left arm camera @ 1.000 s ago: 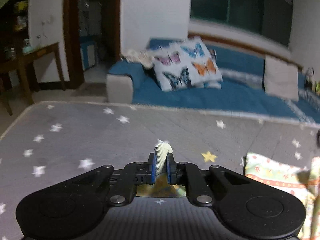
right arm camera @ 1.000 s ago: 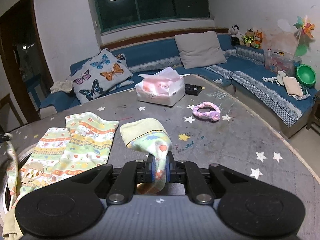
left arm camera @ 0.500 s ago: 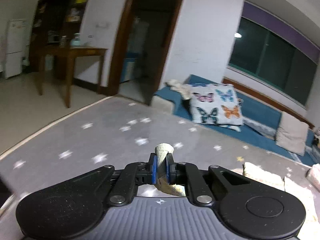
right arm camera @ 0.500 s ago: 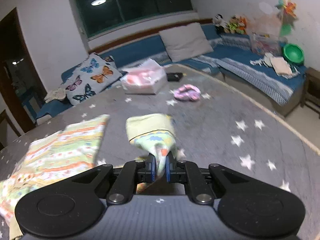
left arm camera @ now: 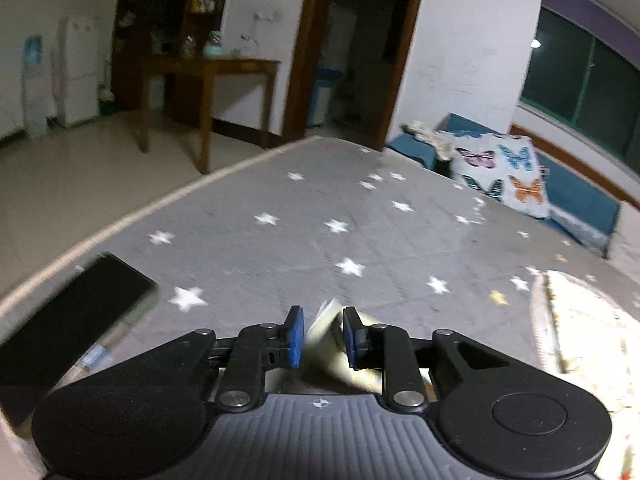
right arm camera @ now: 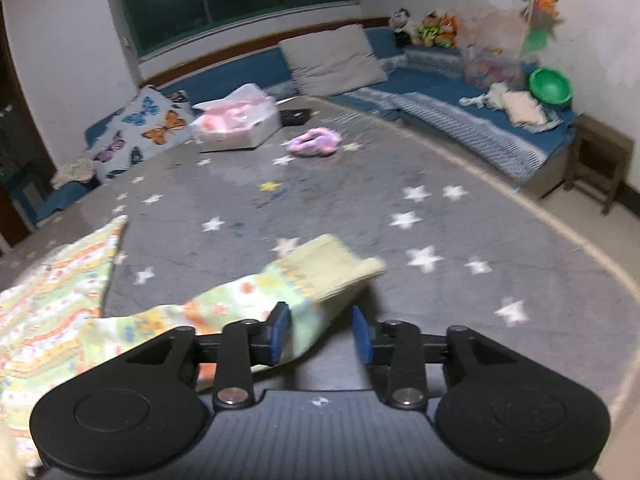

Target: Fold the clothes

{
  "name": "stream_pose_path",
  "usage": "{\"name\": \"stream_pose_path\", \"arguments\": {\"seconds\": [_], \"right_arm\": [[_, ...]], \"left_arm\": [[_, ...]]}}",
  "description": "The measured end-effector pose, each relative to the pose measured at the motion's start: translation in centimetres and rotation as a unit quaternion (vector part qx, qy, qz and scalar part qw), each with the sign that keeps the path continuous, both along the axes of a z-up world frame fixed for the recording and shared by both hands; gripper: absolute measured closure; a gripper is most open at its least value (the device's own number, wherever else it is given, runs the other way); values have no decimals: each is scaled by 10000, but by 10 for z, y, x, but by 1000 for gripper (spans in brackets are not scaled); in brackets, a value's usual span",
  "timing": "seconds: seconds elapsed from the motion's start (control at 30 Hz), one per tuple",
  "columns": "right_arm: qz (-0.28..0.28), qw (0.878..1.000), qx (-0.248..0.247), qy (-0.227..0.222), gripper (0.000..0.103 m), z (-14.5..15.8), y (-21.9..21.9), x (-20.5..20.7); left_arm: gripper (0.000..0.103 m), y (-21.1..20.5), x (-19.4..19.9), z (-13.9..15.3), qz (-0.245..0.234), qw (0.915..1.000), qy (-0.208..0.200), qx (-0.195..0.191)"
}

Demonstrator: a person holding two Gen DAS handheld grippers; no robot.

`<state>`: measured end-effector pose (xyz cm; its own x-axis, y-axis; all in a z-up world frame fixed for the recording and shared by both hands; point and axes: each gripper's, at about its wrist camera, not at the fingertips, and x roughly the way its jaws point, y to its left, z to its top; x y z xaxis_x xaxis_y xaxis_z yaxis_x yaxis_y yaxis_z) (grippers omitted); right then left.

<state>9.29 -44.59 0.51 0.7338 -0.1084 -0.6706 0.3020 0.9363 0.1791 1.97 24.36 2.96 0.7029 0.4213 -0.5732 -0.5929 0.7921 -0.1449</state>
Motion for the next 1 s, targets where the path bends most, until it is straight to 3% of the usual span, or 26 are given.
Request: {"name": "stream_pose_path", "arguments": {"seconds": [0.1, 0.3, 0.43, 0.57, 0.8, 1.0], "right_arm": [[-2, 9998, -197, -77, 67, 6, 0, -1], [5, 9980, -586, -226, 62, 19, 0, -3], [490, 9969, -601, -93, 61, 13, 16, 9], [701, 9959, -546, 192, 57, -4, 26, 23], [761, 9939, -758, 262, 50, -16, 39, 44], [770, 9938, -760, 260, 49, -16, 40, 50]], "left_arm": [[67, 5, -7, 2, 119, 9999, 15, 48], [55, -4, -14, 8, -106, 9999, -30, 54], [44, -17, -11, 8, -411, 9991, -58, -43], [42, -33, -3, 4, -783, 9969, -13, -121], [42, -51, 13, -7, -1316, 9911, 179, -99], [42, -31, 26, -4, -950, 9953, 190, 74]]}}
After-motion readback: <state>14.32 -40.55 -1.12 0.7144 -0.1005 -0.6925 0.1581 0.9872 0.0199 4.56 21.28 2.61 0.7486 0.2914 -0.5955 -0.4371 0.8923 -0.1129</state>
